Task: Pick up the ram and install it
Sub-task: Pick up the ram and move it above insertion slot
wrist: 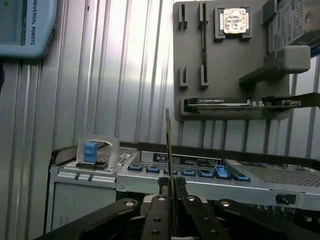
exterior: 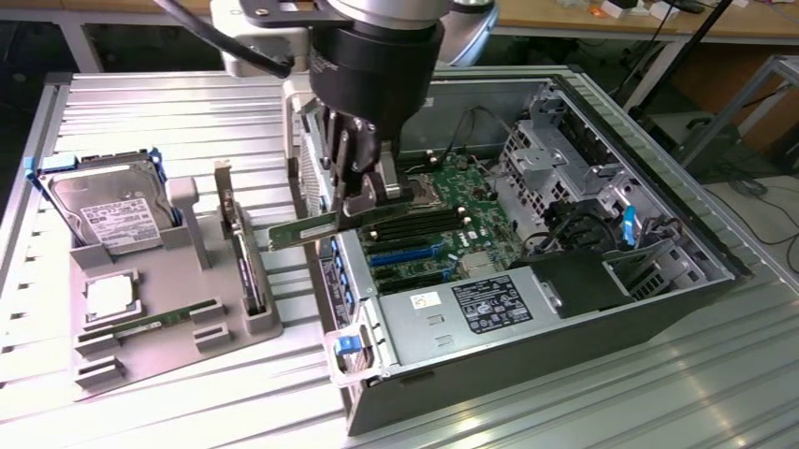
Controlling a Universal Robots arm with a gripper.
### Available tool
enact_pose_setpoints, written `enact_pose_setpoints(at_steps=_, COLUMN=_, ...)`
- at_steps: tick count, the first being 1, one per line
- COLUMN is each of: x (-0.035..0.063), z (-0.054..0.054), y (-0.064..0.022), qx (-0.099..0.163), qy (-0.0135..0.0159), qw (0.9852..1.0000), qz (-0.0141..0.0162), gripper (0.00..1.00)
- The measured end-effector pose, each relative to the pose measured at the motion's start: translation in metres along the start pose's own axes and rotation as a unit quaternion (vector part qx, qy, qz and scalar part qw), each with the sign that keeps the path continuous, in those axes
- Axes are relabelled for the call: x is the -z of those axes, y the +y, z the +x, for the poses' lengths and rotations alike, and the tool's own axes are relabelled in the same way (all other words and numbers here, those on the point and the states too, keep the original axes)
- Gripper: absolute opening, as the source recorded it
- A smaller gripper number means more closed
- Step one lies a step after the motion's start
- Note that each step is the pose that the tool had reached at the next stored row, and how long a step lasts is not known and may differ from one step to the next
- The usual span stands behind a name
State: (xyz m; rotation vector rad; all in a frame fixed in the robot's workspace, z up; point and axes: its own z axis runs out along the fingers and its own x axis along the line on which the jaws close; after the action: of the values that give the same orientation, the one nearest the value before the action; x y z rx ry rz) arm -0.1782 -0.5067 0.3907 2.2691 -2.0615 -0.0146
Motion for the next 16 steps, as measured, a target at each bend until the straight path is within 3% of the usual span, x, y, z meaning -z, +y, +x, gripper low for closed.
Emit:
enact_pose_setpoints(at_steps=7, x=0.0017, z=0.003, y=-0.0302, qx=0.001, qy=0.0000, qw=1.0000, qz=0.0000, gripper=0.14)
enact_pose_setpoints(at_steps=16, x=0.0033, z=0.005, y=-0.0568, qx=0.003, qy=0.0001, qw=1.0000, qz=0.0000, gripper=0.14)
